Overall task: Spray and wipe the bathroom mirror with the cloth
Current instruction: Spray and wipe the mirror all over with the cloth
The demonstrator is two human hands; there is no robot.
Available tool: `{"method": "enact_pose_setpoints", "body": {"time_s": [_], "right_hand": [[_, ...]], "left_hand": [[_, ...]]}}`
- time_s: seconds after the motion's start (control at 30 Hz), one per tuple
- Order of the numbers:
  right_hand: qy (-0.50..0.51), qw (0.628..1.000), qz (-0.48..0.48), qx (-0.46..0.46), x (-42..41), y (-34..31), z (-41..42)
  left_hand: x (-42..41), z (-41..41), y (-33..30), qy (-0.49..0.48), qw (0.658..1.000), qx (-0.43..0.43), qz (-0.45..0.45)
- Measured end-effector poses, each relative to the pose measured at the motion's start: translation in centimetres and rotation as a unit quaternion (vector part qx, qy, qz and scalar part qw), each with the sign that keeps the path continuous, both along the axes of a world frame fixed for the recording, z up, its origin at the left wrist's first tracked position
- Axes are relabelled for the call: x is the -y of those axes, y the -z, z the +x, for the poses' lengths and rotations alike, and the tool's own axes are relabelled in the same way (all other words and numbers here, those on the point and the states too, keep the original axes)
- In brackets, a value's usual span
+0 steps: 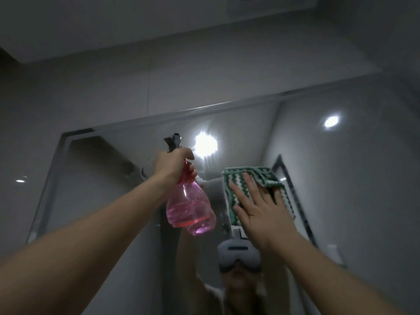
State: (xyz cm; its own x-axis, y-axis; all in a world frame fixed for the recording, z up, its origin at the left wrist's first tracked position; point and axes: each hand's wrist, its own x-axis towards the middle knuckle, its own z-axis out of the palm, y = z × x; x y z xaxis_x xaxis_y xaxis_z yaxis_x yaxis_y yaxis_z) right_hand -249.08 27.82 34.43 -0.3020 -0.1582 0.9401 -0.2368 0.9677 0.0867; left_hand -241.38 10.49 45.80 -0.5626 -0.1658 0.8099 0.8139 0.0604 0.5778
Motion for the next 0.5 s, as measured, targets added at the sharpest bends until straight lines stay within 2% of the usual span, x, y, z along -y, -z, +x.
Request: {"method": "enact_pose_setpoints", "body": {"time_s": [0.1,0.2,0.5], "right_hand": [[0.003,1.0,-0.01,0.003,-3.3,0.3,0.8],[0.057,0.998,-0.023,-0.011,-4.7,1.0,0.6],[0.001,0.997,-0.068,-0.019,-5.4,1.4,-0.5]], "left_hand": [[-2.4,-0.4,0.0,0.024,1.0,0.005,0.008],[-5.1,-0.5,-0.4,0.047,0.999,0.011,-0.008],[-10.3,-0.2,-0.2,0.036,0.998,0.004,-0.054]]}}
